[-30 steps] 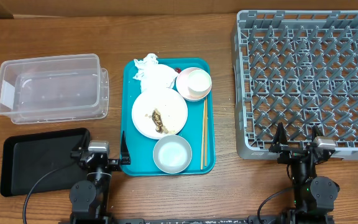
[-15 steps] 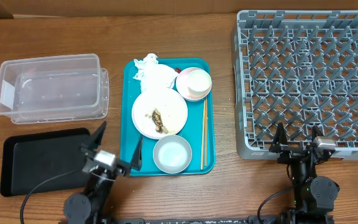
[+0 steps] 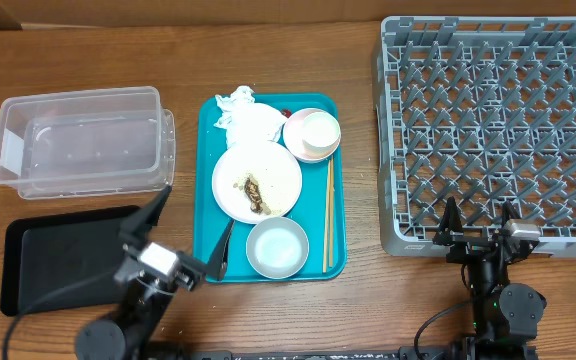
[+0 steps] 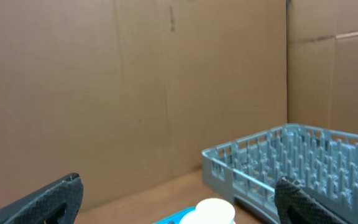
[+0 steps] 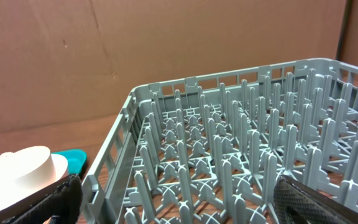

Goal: Sort waste into correct bins and load items into the dishwasher
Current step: 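Reach the left gripper over the teal tray to the white napkin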

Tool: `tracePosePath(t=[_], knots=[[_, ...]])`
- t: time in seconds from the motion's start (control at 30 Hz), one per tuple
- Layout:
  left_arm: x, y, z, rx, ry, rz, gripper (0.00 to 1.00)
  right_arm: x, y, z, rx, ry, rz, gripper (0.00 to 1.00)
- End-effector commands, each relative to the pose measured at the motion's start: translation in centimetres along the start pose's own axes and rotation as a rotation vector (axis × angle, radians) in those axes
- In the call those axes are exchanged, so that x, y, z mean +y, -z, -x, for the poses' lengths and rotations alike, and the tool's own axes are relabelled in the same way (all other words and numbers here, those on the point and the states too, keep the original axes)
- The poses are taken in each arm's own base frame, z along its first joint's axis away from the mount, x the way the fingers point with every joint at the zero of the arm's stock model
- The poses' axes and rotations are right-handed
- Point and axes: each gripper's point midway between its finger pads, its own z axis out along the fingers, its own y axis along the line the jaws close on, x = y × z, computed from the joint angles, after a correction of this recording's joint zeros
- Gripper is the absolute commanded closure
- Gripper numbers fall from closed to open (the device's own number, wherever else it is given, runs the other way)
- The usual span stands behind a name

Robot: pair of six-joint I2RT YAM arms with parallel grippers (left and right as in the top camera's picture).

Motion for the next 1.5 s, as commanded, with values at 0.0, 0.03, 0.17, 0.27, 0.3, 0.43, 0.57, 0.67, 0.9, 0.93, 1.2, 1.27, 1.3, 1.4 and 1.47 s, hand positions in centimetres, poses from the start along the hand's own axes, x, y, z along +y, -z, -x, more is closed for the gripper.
tracePosePath(t=[0.0, 0.03, 0.17, 0.27, 0.3, 0.43, 0.57, 0.67, 0.9, 0.93, 1.2, 1.27, 1.3, 1.4, 1.47], knots=[[0.6, -1.8, 1.9, 0.077, 0.011, -0.017, 0.00, -0.2, 0.0, -0.1, -0.007, 0.003, -0.006, 0.00], [0.9, -2.6, 1.8, 0.127, 0.038, -0.018, 0.00, -0.2, 0.0, -0.1, -0.007, 0.003, -0.006, 0.00], [1.3, -6.0, 1.3, 0.352, 0.103, -0.111, 0.00, -0.2, 0.0, -0.1, -0.007, 0.003, -0.006, 0.00], [1.0, -8.5, 1.9, 0.445, 0.175, -0.211, 0.00, -0.2, 0.0, -0.1, -0.007, 0.003, -0.006, 0.00], [1.0, -9.3, 2.1, 0.463, 0.197, -0.236, 0.00, -0.2, 0.0, -0.1, -0.007, 0.003, -0.006, 0.00], [0.7, -11.8, 2.8, 0.478, 0.267, -0.340, 0.00, -0.2, 0.0, -0.1, -0.007, 0.003, -0.006, 0.00], [3.1, -14.3, 1.3, 0.560, 0.296, -0.266, 0.00, -0.2, 0.0, -0.1, -0.007, 0.003, -0.006, 0.00], [6.0, -15.4, -0.8, 0.718, 0.312, -0.110, 0.00, -0.2, 0.0, -0.1, -0.007, 0.003, -0.006, 0.00], [10.2, -16.3, -6.1, 1.087, 0.233, 0.134, 0.00, -0.2, 0.0, -0.1, -0.007, 0.003, -0.006, 0.00], [10.2, -16.8, -7.4, 1.106, 0.242, 0.126, 0.00, -0.2, 0.0, -0.1, -0.007, 0.003, -0.006, 0.00], [10.3, -19.2, -14.1, 1.175, 0.307, 0.070, 0.00, -0.2, 0.0, -0.1, -0.007, 0.003, -0.006, 0.00], [10.2, -19.8, -15.7, 1.186, 0.322, 0.061, 0.00, -0.2, 0.0, -0.1, -0.007, 0.003, -0.006, 0.00], [10.1, -20.0, -16.5, 1.196, 0.323, 0.059, 0.00, -0.2, 0.0, -0.1, -0.007, 0.003, -0.006, 0.00], [10.1, -20.3, -18.9, 1.245, 0.268, 0.098, 0.00, -0.2, 0.0, -0.1, -0.007, 0.003, -0.006, 0.00], [10.8, -20.2, -20.4, 1.287, 0.195, 0.205, 0.00, -0.2, 0.0, -0.1, -0.007, 0.003, -0.006, 0.00]])
